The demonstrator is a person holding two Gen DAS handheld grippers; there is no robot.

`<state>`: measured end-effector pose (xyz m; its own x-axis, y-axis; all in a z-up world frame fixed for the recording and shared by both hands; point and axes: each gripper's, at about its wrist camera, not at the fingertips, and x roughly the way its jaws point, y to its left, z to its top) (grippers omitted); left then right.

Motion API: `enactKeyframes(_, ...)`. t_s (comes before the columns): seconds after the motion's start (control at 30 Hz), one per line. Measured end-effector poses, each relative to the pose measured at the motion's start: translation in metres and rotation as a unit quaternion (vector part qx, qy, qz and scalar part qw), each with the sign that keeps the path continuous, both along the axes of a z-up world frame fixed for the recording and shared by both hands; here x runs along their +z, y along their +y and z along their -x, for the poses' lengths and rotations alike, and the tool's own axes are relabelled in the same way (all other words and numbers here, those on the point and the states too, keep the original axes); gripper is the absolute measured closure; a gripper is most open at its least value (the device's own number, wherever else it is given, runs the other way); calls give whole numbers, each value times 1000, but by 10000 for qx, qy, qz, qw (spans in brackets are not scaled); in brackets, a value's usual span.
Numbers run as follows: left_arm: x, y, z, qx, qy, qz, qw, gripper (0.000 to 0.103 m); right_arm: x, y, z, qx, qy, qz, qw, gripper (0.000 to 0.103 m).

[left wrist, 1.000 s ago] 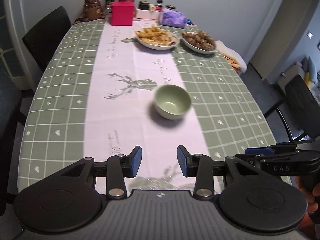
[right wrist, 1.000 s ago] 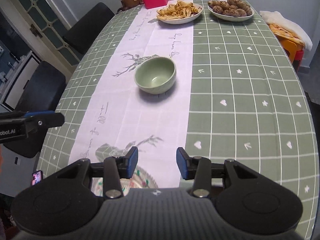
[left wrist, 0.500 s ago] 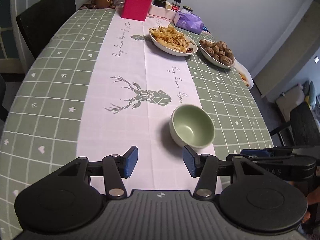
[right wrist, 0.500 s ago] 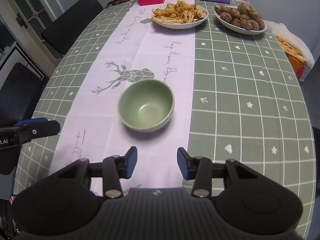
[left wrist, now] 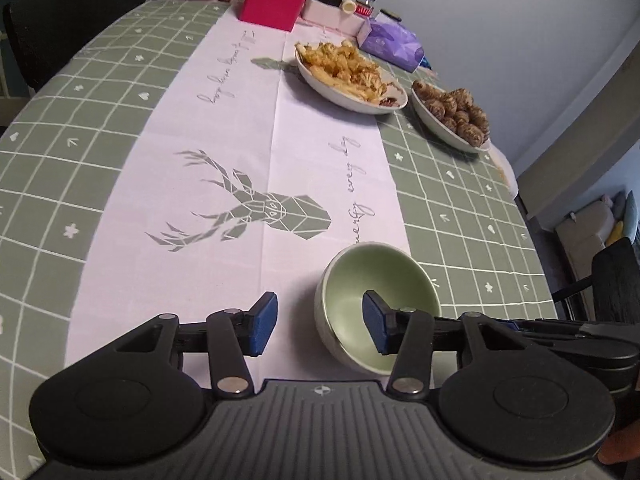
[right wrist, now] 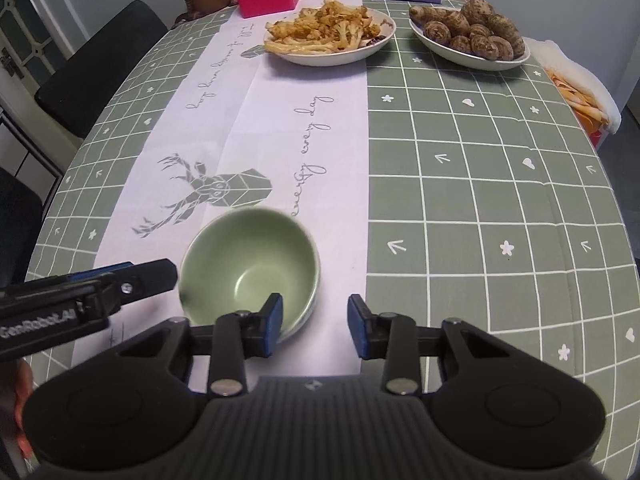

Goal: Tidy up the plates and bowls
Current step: 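Move the right tool to the green ceramic bowl and close on its rim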

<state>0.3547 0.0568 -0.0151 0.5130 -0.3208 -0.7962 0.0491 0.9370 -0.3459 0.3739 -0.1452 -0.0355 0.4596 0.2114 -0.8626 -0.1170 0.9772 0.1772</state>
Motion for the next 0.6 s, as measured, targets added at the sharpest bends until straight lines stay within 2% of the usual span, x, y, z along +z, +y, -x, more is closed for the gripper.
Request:
enactKeyframes(0.07, -8, -5, -5, -16, 80, -40, 10000, 56, -4, 0, -4, -14, 55, -52, 10000, 78)
enactKeyframes(0.23, -18, -19, -10, -170, 167, -297, 9993, 72, -12, 5, -9, 31, 121, -71, 9999, 81)
enactKeyframes(0.4, -22, -31, -11, -260, 147, -533, 9981, 74, -22, 6, -13, -39, 266, -198, 9994, 87)
enactKeyframes(0.6, -23, -37, -11, -248, 120, -885, 9957, 91, -23, 7, -12, -106, 238, -220, 9994, 90)
